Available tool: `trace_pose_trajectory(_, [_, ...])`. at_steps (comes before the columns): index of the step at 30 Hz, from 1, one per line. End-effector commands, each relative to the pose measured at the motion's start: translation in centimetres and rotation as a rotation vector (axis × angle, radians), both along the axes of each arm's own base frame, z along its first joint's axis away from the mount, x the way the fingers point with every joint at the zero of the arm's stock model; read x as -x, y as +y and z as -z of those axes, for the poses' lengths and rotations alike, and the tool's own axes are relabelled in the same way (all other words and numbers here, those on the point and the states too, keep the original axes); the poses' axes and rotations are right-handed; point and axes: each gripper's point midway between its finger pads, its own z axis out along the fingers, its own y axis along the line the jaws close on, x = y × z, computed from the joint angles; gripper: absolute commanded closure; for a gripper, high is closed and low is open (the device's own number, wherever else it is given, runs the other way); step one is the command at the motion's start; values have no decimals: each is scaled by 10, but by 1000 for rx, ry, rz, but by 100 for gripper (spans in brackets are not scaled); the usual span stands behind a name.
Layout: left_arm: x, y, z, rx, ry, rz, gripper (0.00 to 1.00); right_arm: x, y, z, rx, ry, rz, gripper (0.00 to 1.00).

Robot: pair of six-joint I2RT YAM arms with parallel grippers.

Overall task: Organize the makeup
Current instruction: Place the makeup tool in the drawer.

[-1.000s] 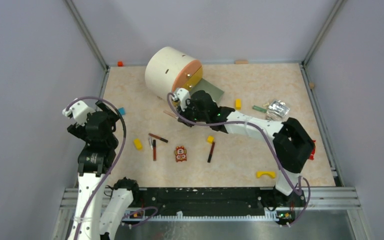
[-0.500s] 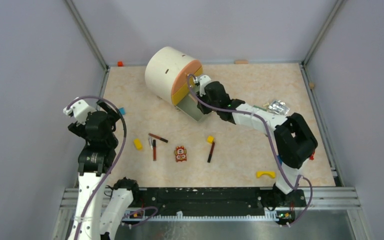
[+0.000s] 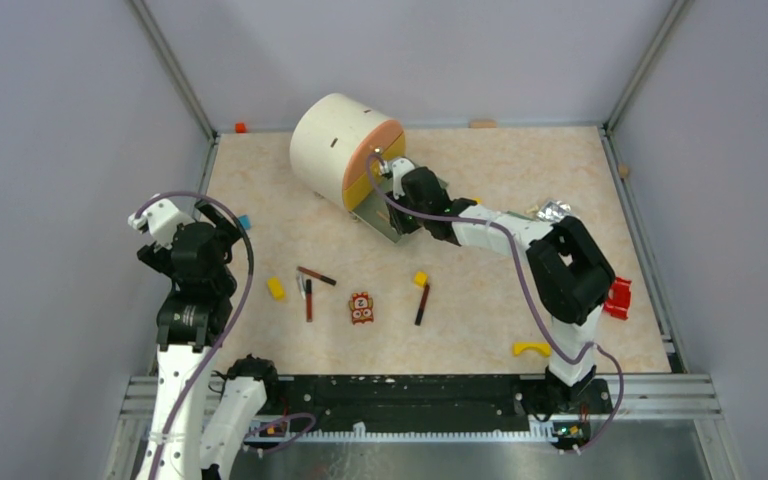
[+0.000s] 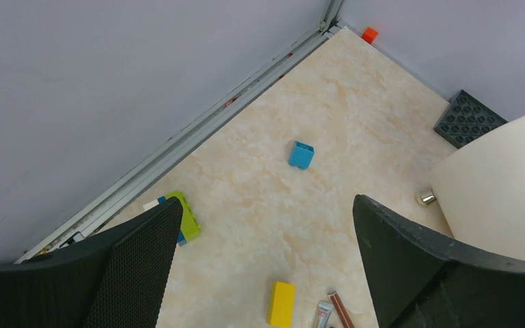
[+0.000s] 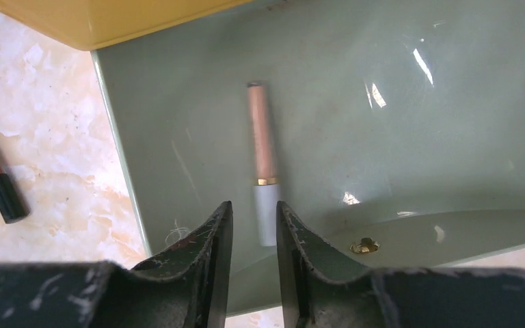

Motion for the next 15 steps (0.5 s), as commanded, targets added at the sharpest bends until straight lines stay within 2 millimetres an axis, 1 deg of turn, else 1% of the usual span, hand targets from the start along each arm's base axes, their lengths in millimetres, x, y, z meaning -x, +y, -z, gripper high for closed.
trace_pose_trajectory(1, [-4,0,-8,-4,-40,6,1,-10,3,-51,-78,-93,12,69])
trace_pose_trajectory(5, [-5,0,-8,-5,-38,8,1,-9,-3,-69,-78,-128,24,67])
trace_pose_trajectory(9, [-6,0,-7,-5,-35,9,1,-3,-6,-100,-133,-168,34,67])
trace_pose_trajectory(11, [-6,0,-7,-5,-34,8,1,3,-4,-112,-168,-176,42,67])
trace_pose_trajectory(13, [-6,0,-7,-4,-34,9,1,12,3,-122,-208,-160,49,67])
trace_pose_trajectory(15, [-7,0,-7,-4,-33,10,1,26,14,-122,-226,-125,43,67])
